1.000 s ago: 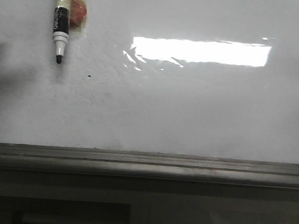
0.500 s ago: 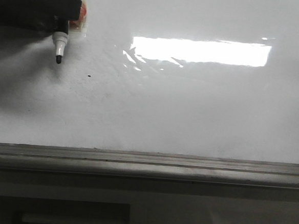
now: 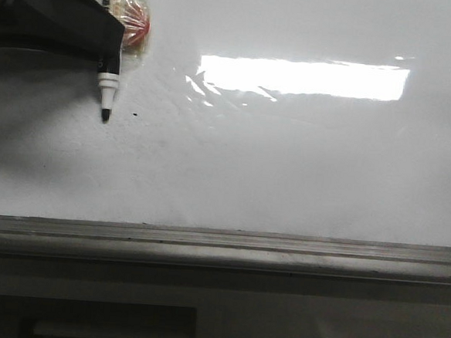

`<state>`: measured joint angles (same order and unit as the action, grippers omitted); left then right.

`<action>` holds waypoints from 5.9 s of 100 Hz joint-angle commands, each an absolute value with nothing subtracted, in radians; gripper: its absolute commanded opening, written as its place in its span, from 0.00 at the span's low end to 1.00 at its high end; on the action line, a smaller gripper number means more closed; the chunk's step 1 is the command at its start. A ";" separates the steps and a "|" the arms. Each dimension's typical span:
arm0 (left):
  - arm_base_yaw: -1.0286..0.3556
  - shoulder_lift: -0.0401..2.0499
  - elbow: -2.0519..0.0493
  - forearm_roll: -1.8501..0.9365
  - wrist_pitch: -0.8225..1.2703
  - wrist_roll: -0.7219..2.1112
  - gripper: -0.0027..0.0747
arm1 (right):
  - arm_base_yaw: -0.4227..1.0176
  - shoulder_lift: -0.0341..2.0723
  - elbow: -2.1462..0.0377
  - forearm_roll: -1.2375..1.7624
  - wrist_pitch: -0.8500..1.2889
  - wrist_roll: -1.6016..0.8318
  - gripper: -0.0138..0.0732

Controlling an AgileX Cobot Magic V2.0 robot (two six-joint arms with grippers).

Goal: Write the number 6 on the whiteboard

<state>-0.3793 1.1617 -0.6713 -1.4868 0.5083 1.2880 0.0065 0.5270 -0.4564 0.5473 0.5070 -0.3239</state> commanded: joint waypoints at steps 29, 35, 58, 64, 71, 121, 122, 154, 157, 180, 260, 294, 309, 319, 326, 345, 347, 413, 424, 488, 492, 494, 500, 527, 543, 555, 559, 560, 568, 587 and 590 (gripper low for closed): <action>-0.432 1.152 -0.813 -1.222 0.729 1.301 0.01 | 0.058 0.654 -0.547 1.002 0.694 -0.734 0.56; -0.468 1.152 -0.846 -1.142 0.736 1.274 0.01 | 0.064 0.709 -0.582 1.080 0.760 -0.804 0.56; -0.634 1.154 -0.948 -0.770 0.733 1.082 0.01 | 0.073 0.929 -0.794 1.202 1.017 -0.881 0.56; -0.661 1.154 -0.966 -0.698 0.732 1.041 0.01 | 0.073 0.974 -0.858 1.202 1.071 -0.881 0.56; -0.688 1.154 -0.982 -0.634 0.725 1.004 0.01 | 0.074 1.028 -0.923 1.202 1.139 -0.879 0.56; -0.711 1.155 -1.004 -0.573 0.709 0.974 0.01 | 0.400 1.256 -1.178 1.008 1.092 -0.767 0.56; -0.711 1.155 -1.004 -0.573 0.709 0.974 0.01 | 0.405 1.260 -1.180 1.006 1.090 -0.764 0.56; -0.711 1.155 -1.004 -0.567 0.707 0.974 0.01 | 0.500 1.349 -1.242 0.946 1.065 -0.735 0.56; -0.711 1.155 -1.004 -0.567 0.707 0.974 0.01 | 0.500 1.355 -1.242 0.938 1.063 -0.735 0.56; -0.711 1.155 -1.004 -0.567 0.693 0.969 0.01 | 0.500 1.367 -1.242 0.918 1.068 -0.735 0.44; -0.638 1.077 -1.006 -0.596 0.656 0.975 0.70 | 0.500 1.321 -1.169 0.875 0.934 -0.744 0.09; -0.279 0.884 -0.949 -0.786 0.662 0.975 0.66 | 0.500 1.088 -0.977 0.875 0.575 -0.761 0.09; -0.127 0.846 -0.875 -0.856 0.662 0.975 0.66 | 0.500 1.044 -0.951 0.870 0.440 -0.761 0.09; -0.060 0.830 -0.845 -0.905 0.664 0.975 0.66 | 0.494 1.046 -0.945 0.870 0.391 -0.761 0.09; -0.044 0.826 -0.838 -0.910 0.666 0.975 0.66 | 0.482 1.048 -0.943 0.870 0.360 -0.761 0.09; -0.042 0.826 -0.838 -0.935 0.665 0.987 0.66 | 0.450 1.067 -0.931 0.870 0.297 -0.761 0.09; -0.042 0.826 -0.838 -0.937 0.665 0.987 0.66 | 0.448 1.074 -0.931 0.870 0.299 -0.761 0.09; -0.042 0.826 -0.838 -0.952 0.661 0.987 0.66 | 0.450 1.159 -0.931 0.600 0.604 -0.558 0.11; -0.042 0.826 -0.838 -0.952 0.661 0.987 0.66 | 0.450 1.099 -0.931 0.522 0.576 -0.501 0.11; -0.042 0.826 -0.838 -0.979 0.661 1.011 0.66 | 0.537 1.176 -0.968 0.622 0.423 -0.572 0.11; -0.042 0.826 -0.838 -0.979 0.661 1.011 0.66 | 0.549 1.188 -0.974 0.622 0.425 -0.572 0.11; -0.042 0.826 -0.838 -0.979 0.661 1.011 0.66 | 0.551 1.193 -0.977 0.622 0.429 -0.572 0.11; -0.042 0.826 -0.838 -0.979 0.663 1.011 0.66 | 0.559 1.200 -0.981 0.622 0.446 -0.573 0.11; -0.101 0.826 -0.838 -1.046 0.726 1.137 0.66 | 0.553 1.063 -0.981 0.622 0.548 -0.571 0.11; -0.242 0.832 -0.840 -1.060 0.735 1.206 0.66 | 0.507 1.004 -0.981 0.622 0.679 -0.561 0.11; -0.339 0.848 -0.840 -1.060 0.733 1.222 0.66 | 0.488 1.006 -0.981 0.624 0.762 -0.561 0.11; -0.373 0.859 -0.840 -1.060 0.733 1.222 0.66 | 0.488 1.006 -0.981 0.624 0.767 -0.561 0.11; -0.384 0.863 -0.840 -1.060 0.731 1.222 0.66 | 0.488 1.006 -0.981 0.626 0.770 -0.561 0.11; -0.441 0.889 -0.840 -1.060 0.715 1.222 0.66 | 0.488 1.006 -0.988 0.643 0.778 -0.561 0.11; -0.572 0.961 -0.840 -1.060 0.645 1.235 0.63 | 0.489 1.031 -1.069 0.645 0.861 -0.561 0.11; -0.590 0.971 -0.840 -1.060 0.633 1.246 0.62 | 0.489 1.040 -1.086 0.645 0.873 -0.561 0.11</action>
<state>-0.5415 0.9536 -0.8134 -1.0034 0.6956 1.2281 0.4957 1.0346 -1.0130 0.6054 0.8722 -0.5579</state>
